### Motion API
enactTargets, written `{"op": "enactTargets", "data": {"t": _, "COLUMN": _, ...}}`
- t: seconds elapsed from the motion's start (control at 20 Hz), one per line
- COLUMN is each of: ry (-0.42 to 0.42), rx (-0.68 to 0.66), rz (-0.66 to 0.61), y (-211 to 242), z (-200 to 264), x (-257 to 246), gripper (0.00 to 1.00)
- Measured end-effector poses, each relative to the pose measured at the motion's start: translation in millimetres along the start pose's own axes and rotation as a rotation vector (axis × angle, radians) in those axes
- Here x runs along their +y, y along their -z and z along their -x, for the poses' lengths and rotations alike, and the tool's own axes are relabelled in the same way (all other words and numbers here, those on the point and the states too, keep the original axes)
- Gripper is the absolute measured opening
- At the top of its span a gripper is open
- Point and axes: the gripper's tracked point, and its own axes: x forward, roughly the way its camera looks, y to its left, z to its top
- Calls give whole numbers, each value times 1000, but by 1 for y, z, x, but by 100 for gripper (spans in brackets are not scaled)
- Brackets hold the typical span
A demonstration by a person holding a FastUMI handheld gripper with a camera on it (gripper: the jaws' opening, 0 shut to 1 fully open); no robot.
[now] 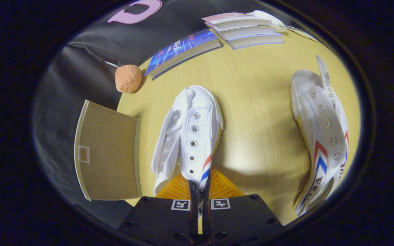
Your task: Open the storage box then place both shoes into the box .Put the left shoe in first, then the right shoe, with the right side of both shoes facing outward in a uniform manner.
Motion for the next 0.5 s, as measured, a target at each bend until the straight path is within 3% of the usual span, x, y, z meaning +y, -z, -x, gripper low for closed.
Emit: {"op": "enactTargets", "data": {"t": 0.5, "ry": -210, "rx": -32, "rz": -53, "y": -21, "z": 47, "x": 68, "gripper": 7}}
